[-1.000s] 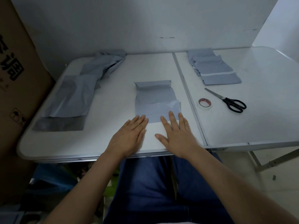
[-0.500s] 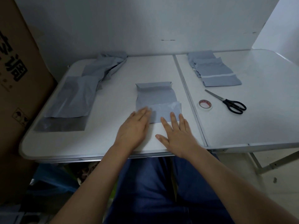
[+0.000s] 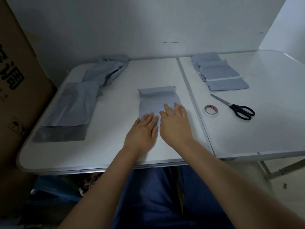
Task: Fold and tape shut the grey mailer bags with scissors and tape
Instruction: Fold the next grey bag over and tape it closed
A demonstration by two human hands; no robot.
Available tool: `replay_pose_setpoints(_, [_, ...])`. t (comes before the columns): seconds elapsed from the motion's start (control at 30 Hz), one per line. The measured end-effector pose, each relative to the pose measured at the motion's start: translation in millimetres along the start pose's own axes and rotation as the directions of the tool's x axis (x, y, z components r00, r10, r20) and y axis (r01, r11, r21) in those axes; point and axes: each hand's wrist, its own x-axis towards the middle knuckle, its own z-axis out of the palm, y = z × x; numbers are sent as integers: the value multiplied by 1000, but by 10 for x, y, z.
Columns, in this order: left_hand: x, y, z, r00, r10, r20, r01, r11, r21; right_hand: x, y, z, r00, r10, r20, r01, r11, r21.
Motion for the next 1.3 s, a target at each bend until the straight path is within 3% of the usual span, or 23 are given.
replay_pose_setpoints(0.13, [7,6,6,1000,0,-28,0,1000,1,95,37,213,996,-35,86,23,990,136])
replay_pose_setpoints(0.23, [-12,3,16,999,-14,-53,14,1000,4,29,160,432,997,-22,69,16,996,87])
replay_pose_setpoints(0.47, [-28,3,-17,999,-43,-11,43,999,7,1,262,473,978,161,134,-164,986,18])
replay_pose_setpoints(0.73, [-57,-19,-25,996,-83,18,83,997,-2,-67,448,442,965,226,135,-234,971,48])
replay_pose_setpoints(0.83, [-58,-15,-46,996,-87,33,88,996,-17,-89,486,396,964,264,41,-267,954,138])
replay_pose_setpoints(0.93, [-12,-23,-103,996,-80,31,81,997,-19,-107,750,267,938,257,-234,-202,951,233])
replay_pose_setpoints(1.0, [51,-15,-168,999,-48,11,48,999,-7,-118,994,178,890,311,-334,-254,946,203])
replay_pose_setpoints(1.13, [190,37,-330,999,-25,-29,25,999,-26,-145,1347,83,836,449,-314,-422,893,155])
replay_pose_setpoints(1.3, [268,90,-372,1000,-8,-6,8,1000,-9,-210,1571,178,852,451,-266,-426,892,151])
